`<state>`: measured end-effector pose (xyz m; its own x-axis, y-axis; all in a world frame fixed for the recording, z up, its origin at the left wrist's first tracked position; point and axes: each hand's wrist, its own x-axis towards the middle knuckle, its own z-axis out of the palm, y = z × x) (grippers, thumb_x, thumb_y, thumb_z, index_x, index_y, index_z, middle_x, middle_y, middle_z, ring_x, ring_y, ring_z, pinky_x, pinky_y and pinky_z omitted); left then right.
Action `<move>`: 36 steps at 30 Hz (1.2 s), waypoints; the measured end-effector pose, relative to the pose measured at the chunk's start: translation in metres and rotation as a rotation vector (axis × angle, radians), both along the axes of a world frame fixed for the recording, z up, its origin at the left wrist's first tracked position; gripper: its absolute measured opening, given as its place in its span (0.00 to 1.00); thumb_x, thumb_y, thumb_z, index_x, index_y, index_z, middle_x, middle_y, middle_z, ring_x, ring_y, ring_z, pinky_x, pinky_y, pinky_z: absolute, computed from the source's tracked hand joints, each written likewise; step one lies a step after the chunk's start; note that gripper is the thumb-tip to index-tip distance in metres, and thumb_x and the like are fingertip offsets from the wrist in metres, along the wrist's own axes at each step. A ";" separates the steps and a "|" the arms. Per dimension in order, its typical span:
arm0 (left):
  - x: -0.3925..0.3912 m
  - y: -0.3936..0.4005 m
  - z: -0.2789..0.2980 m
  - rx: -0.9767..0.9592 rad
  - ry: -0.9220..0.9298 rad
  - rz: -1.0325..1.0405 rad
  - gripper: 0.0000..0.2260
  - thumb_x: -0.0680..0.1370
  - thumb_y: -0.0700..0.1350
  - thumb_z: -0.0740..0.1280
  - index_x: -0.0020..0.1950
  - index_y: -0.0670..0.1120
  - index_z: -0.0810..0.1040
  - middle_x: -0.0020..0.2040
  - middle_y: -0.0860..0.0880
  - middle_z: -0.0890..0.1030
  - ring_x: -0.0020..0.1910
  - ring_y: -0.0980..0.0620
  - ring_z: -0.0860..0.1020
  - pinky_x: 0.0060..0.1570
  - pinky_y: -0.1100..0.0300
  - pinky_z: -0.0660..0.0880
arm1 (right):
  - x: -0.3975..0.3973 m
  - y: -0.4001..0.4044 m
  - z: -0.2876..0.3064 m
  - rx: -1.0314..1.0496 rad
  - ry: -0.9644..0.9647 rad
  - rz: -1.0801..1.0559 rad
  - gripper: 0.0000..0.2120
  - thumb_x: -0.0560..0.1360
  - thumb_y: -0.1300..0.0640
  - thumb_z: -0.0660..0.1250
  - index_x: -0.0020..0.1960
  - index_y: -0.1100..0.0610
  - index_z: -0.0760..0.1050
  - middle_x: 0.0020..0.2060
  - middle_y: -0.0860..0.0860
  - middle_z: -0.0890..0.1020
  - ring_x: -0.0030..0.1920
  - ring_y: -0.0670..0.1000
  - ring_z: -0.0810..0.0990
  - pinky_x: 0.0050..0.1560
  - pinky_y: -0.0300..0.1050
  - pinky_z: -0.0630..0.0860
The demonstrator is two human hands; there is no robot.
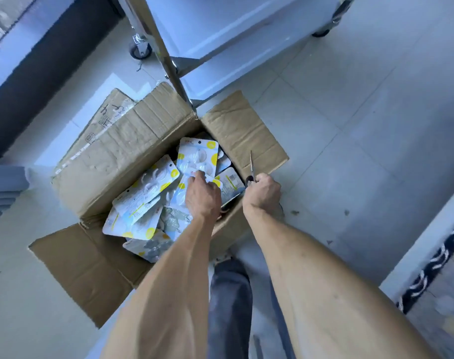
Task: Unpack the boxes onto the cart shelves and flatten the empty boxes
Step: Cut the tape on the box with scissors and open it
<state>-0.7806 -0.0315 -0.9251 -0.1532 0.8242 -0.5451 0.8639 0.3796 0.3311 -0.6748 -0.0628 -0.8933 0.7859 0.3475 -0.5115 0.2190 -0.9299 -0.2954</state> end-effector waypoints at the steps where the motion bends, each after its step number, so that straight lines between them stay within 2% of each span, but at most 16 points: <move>1: 0.006 0.001 0.005 0.023 0.003 -0.049 0.14 0.77 0.40 0.60 0.62 0.44 0.73 0.57 0.42 0.75 0.54 0.40 0.75 0.47 0.53 0.66 | 0.005 -0.003 0.005 -0.005 -0.001 -0.026 0.07 0.74 0.64 0.66 0.49 0.61 0.81 0.46 0.62 0.82 0.48 0.63 0.80 0.39 0.50 0.67; 4: 0.038 0.000 0.016 0.096 -0.044 -0.197 0.15 0.75 0.38 0.59 0.61 0.44 0.74 0.57 0.43 0.75 0.55 0.39 0.74 0.45 0.53 0.64 | 0.026 -0.022 0.013 0.012 0.007 -0.102 0.04 0.72 0.67 0.63 0.44 0.61 0.76 0.41 0.59 0.80 0.43 0.61 0.77 0.40 0.51 0.68; 7: 0.083 -0.014 0.025 0.160 -0.106 -0.360 0.16 0.74 0.37 0.59 0.61 0.44 0.75 0.58 0.43 0.75 0.55 0.39 0.74 0.45 0.55 0.62 | 0.054 -0.050 0.018 0.025 -0.005 -0.211 0.10 0.71 0.71 0.60 0.37 0.58 0.67 0.37 0.55 0.72 0.38 0.55 0.67 0.38 0.46 0.63; 10: 0.133 -0.038 0.030 0.150 -0.137 -0.503 0.18 0.74 0.37 0.59 0.63 0.44 0.74 0.60 0.42 0.75 0.57 0.38 0.74 0.45 0.53 0.64 | 0.087 -0.087 0.018 0.065 -0.004 -0.413 0.17 0.71 0.70 0.59 0.32 0.56 0.57 0.36 0.56 0.69 0.38 0.54 0.63 0.38 0.47 0.61; 13: 0.181 -0.069 0.030 0.094 -0.116 -0.657 0.20 0.75 0.38 0.59 0.66 0.45 0.72 0.63 0.42 0.74 0.58 0.39 0.75 0.46 0.50 0.68 | 0.125 -0.130 0.013 0.044 -0.007 -0.563 0.09 0.73 0.68 0.59 0.38 0.56 0.66 0.36 0.54 0.71 0.37 0.55 0.68 0.37 0.44 0.64; 16: 0.229 -0.114 0.031 0.041 -0.126 -0.783 0.19 0.75 0.38 0.59 0.67 0.44 0.71 0.64 0.42 0.72 0.58 0.39 0.75 0.51 0.51 0.70 | 0.169 -0.183 0.011 0.022 -0.060 -0.717 0.04 0.72 0.67 0.63 0.41 0.60 0.72 0.35 0.56 0.76 0.37 0.57 0.76 0.35 0.45 0.71; 18: 0.259 -0.148 0.032 0.008 -0.140 -0.862 0.19 0.75 0.38 0.59 0.67 0.44 0.71 0.64 0.43 0.71 0.58 0.40 0.75 0.52 0.50 0.71 | 0.196 -0.220 0.011 0.010 -0.098 -0.798 0.04 0.72 0.69 0.64 0.43 0.62 0.75 0.32 0.54 0.74 0.37 0.57 0.78 0.33 0.45 0.72; 21: 0.301 -0.198 0.036 -0.034 -0.138 -0.981 0.20 0.77 0.37 0.59 0.69 0.45 0.69 0.66 0.44 0.70 0.58 0.40 0.74 0.53 0.49 0.73 | 0.232 -0.275 0.015 -0.003 -0.150 -0.896 0.06 0.72 0.70 0.64 0.45 0.62 0.76 0.32 0.54 0.74 0.37 0.57 0.79 0.32 0.43 0.68; 24: 0.335 -0.246 0.041 -0.074 -0.115 -1.090 0.20 0.78 0.37 0.58 0.69 0.46 0.67 0.67 0.45 0.68 0.57 0.40 0.74 0.51 0.48 0.73 | 0.258 -0.329 0.021 -0.041 -0.176 -1.026 0.05 0.75 0.67 0.64 0.49 0.61 0.77 0.40 0.58 0.81 0.40 0.58 0.79 0.35 0.46 0.69; 28: 0.368 -0.304 0.040 -0.081 -0.111 -1.207 0.20 0.78 0.37 0.59 0.69 0.46 0.66 0.67 0.45 0.67 0.59 0.40 0.74 0.51 0.47 0.72 | 0.275 -0.395 0.024 -0.081 -0.233 -1.209 0.05 0.77 0.68 0.63 0.48 0.62 0.76 0.42 0.60 0.83 0.41 0.58 0.81 0.37 0.50 0.76; 33: 0.385 -0.372 0.026 -0.109 -0.114 -1.243 0.22 0.77 0.37 0.60 0.71 0.46 0.66 0.68 0.45 0.67 0.62 0.43 0.72 0.53 0.48 0.73 | 0.271 -0.466 0.017 -0.172 -0.141 -1.481 0.07 0.78 0.66 0.64 0.52 0.62 0.79 0.47 0.61 0.84 0.47 0.60 0.84 0.46 0.52 0.82; 36: 0.380 -0.403 0.020 -0.134 -0.114 -1.266 0.25 0.76 0.36 0.60 0.72 0.47 0.65 0.69 0.45 0.67 0.62 0.42 0.71 0.54 0.46 0.75 | 0.266 -0.493 0.013 -0.272 0.023 -1.519 0.10 0.79 0.66 0.62 0.58 0.65 0.76 0.53 0.61 0.83 0.53 0.59 0.83 0.50 0.51 0.80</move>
